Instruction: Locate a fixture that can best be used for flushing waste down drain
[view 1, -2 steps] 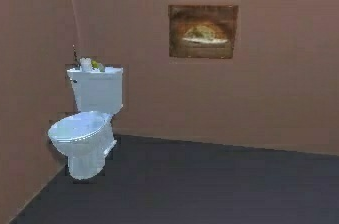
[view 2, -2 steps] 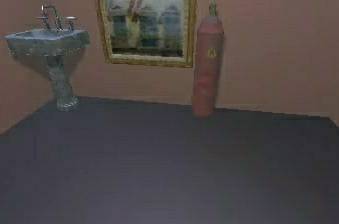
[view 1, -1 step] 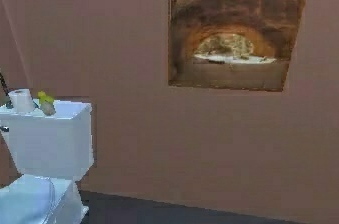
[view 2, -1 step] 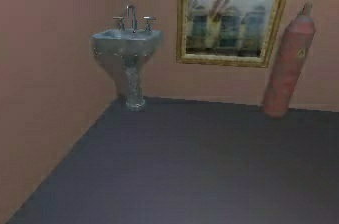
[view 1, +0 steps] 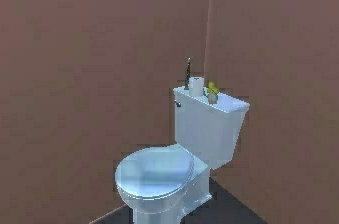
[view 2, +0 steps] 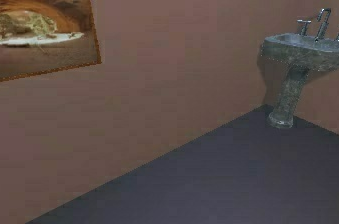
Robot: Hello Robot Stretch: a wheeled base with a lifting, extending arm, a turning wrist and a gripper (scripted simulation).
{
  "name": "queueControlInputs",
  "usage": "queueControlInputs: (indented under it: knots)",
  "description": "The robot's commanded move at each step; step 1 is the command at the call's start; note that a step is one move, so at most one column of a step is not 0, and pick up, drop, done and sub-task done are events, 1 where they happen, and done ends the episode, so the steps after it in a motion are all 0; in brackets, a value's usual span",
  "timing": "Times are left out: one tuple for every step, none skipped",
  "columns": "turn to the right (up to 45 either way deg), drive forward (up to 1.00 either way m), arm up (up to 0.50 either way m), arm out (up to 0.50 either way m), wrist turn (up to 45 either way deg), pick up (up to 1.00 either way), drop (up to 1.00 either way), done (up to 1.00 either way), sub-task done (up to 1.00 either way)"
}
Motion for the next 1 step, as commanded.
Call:
queueControlInputs:
  knots:
    - [0.0, 0.0, 0.0, 0.0, 0.0, 0.0, 0.0, 1.0, 0.0]
